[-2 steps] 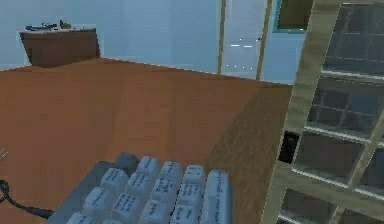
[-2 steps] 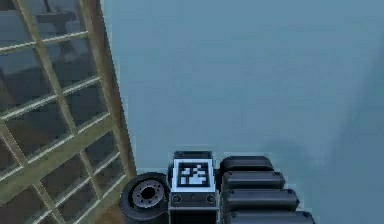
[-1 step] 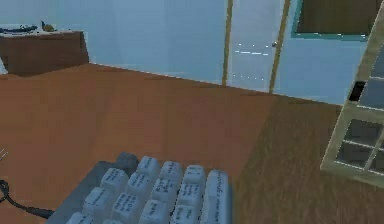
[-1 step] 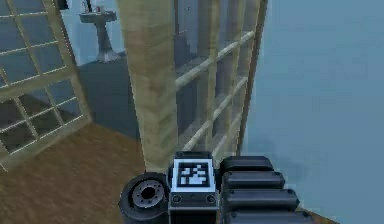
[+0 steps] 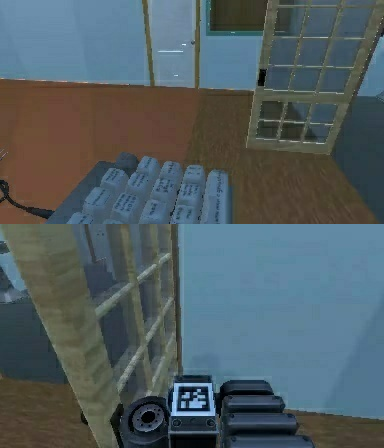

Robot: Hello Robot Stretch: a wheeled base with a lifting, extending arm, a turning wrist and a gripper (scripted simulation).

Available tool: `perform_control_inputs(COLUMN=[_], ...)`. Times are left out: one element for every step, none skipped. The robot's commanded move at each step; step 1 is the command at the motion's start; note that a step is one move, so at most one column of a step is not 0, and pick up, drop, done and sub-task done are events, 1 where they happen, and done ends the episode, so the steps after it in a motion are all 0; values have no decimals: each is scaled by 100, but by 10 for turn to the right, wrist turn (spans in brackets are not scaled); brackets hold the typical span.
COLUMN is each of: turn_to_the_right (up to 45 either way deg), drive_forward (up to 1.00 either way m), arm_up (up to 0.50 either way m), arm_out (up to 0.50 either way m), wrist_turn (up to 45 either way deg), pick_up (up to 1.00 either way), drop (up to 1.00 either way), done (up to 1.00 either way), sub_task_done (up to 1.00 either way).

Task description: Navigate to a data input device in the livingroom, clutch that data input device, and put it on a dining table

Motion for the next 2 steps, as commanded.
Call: perform_control_inputs(turn_to_the_right=[0, 450], drive_forward=[55, 0], arm_up=[0, 0], arm_out=[0, 0], wrist_turn=[0, 0], pick_up=[0, 0], drop=[0, 0], done=[0, 0], sub_task_done=[0, 0])
